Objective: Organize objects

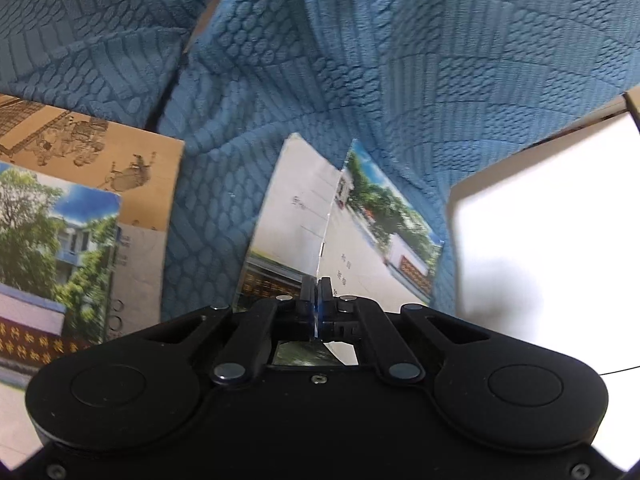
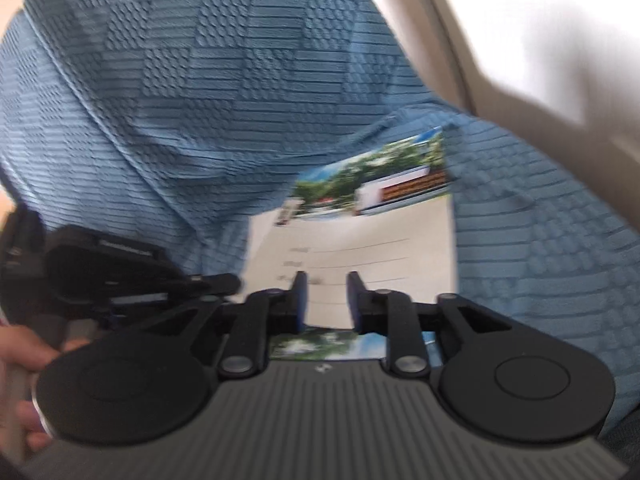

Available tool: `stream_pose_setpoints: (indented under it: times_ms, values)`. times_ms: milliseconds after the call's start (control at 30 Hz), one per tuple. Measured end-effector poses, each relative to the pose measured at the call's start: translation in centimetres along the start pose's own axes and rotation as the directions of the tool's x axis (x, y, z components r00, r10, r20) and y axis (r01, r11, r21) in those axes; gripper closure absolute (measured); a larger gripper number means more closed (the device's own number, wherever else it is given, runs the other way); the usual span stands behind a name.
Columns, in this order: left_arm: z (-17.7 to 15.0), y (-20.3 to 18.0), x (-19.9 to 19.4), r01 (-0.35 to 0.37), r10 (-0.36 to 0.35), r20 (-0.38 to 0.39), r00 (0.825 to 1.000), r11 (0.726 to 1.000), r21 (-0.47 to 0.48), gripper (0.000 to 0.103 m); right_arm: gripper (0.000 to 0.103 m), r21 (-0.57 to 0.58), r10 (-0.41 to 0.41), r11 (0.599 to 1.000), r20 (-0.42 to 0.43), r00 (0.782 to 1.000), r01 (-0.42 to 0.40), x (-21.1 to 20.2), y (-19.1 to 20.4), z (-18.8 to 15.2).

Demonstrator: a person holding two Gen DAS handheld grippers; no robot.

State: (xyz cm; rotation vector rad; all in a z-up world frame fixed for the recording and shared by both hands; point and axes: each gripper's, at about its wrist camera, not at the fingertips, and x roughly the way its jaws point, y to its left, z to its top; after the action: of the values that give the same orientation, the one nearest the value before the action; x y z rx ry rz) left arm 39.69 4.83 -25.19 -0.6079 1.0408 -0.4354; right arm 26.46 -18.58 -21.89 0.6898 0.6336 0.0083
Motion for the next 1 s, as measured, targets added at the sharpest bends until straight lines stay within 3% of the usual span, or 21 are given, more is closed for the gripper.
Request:
stream_pose_setpoints:
  times_ms: [133,233,300,600,733,833,933,1000]
  values:
    - [-0.1,-0.5,-0.6,0.019,-0.019,0.002,1.000,1.000,-0.002,0.103,0.051,0.173,0.178,0.971,-0.048,0.983,-0.167,0.4,-0.3,-0.6]
    - [-0.2,-0.5,-1.0,0.037,-0.037,-0.001,0.999,0.999,-0.017,0.103,0.043,0.362,0.312,0.895,-0.083,0.947,-0.263,1.9,-1.4,-1.5]
    - [-0.2,-0.5,-1.0,0.047,-0.047,-0.003,0.999,0.998,-0.035,0.103,0.043,0.446,0.332,0.856,-0.089,0.939,-0.260,2.6,-2.2,-2.1]
    - [-0.2,-0.5,-1.8,0.082,-0.081,0.007,0.997,0.993,-0.080,0.103,0.043,0.547,0.255,0.810,-0.003,0.967,-0.212,2.4,-4.6,-1.8]
    - [-0.2,-0.5,-2.2,0.085,-0.085,0.006,0.996,0.992,-0.097,0.103,0.043,0.552,0.198,0.812,0.050,0.979,-0.192,1.6,-5.7,-1.2]
    - [-0.4,-0.8,-2.5,0.081,-0.080,0.008,0.997,0.993,-0.089,0.103,0.044,0.573,0.152,0.806,0.043,0.987,-0.149,1.5,-6.6,-1.4]
    - [-0.6,-0.7,-2.6,0.075,-0.075,0.007,0.997,0.992,-0.098,0.103,0.058,0.565,0.113,0.817,0.030,0.993,-0.111,1.6,-6.8,-1.5]
    - [-0.7,-0.3,-2.5,0.069,-0.068,0.010,0.998,0.989,-0.128,0.103,0.085,0.533,0.091,0.842,0.017,0.996,-0.086,1.8,-6.4,-1.4]
